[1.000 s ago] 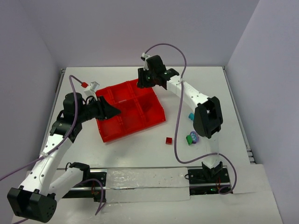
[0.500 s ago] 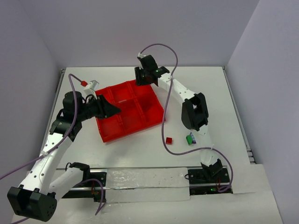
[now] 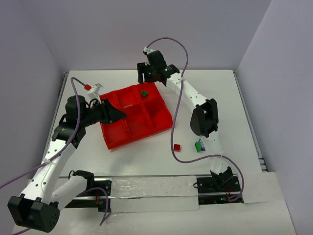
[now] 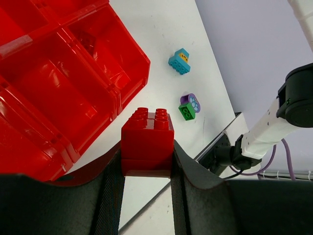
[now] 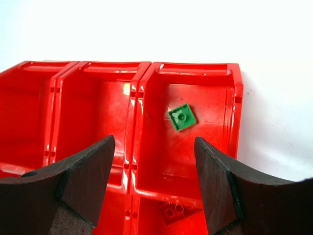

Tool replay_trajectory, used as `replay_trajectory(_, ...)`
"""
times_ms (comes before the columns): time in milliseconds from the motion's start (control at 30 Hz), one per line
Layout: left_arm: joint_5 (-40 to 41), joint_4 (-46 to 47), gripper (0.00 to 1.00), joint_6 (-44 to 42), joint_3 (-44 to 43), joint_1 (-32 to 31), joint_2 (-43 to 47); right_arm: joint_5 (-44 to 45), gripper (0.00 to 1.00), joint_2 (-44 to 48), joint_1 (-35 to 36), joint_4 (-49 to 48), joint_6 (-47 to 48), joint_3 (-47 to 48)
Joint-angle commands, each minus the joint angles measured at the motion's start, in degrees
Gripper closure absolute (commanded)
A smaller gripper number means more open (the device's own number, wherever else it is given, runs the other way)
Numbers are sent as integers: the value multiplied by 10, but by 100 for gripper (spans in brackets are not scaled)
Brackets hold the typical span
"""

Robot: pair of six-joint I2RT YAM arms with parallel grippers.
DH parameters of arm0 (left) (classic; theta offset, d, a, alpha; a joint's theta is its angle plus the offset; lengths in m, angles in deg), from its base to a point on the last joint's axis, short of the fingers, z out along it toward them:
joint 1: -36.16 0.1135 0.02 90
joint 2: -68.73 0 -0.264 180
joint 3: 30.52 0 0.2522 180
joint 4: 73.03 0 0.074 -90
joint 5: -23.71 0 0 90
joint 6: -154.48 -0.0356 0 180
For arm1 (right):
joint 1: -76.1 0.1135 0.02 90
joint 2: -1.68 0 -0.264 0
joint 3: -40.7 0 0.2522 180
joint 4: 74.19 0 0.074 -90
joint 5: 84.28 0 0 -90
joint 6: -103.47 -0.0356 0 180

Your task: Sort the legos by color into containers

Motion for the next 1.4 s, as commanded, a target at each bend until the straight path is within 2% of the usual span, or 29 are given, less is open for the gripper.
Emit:
replay_trajectory(0,-15,42,100,10,-8,3,-6,-20,27,135,1,-17,12,-100)
replay_trajectory(67,-21,54,100,11,-6,3,-14,-46,27,216,0,-50,9,-201)
replay_trajectory(200,-67,96,100,11,-5,3,-36,-169,27,395,-1,-174,-9,-403)
replay_trajectory(267,-111,115,100,8,0,4,-46,-245,28,455,-1,-222,-14,-503)
replay_trajectory(367,-182,141,100,1,3,4,-62,-333,28,499,-1,-273,-25,-566)
replay_trajectory(467,-240,180,100,10,13,4,-65,-429,30,512,0,-296,-32,-581)
replay_trajectory(667,-300,214,100,6,23,4,-49,-555,32,490,8,-305,-19,-568)
replay_trajectory(800,-323,217,100,-2,22,4,-42,-583,28,471,22,-262,17,-545)
replay_trajectory(1100,-323,204,100,-12,13,4,-45,-629,27,442,41,-242,38,-524)
replay_trajectory(1367,-319,199,100,-18,7,4,-51,-653,35,426,59,-213,66,-508)
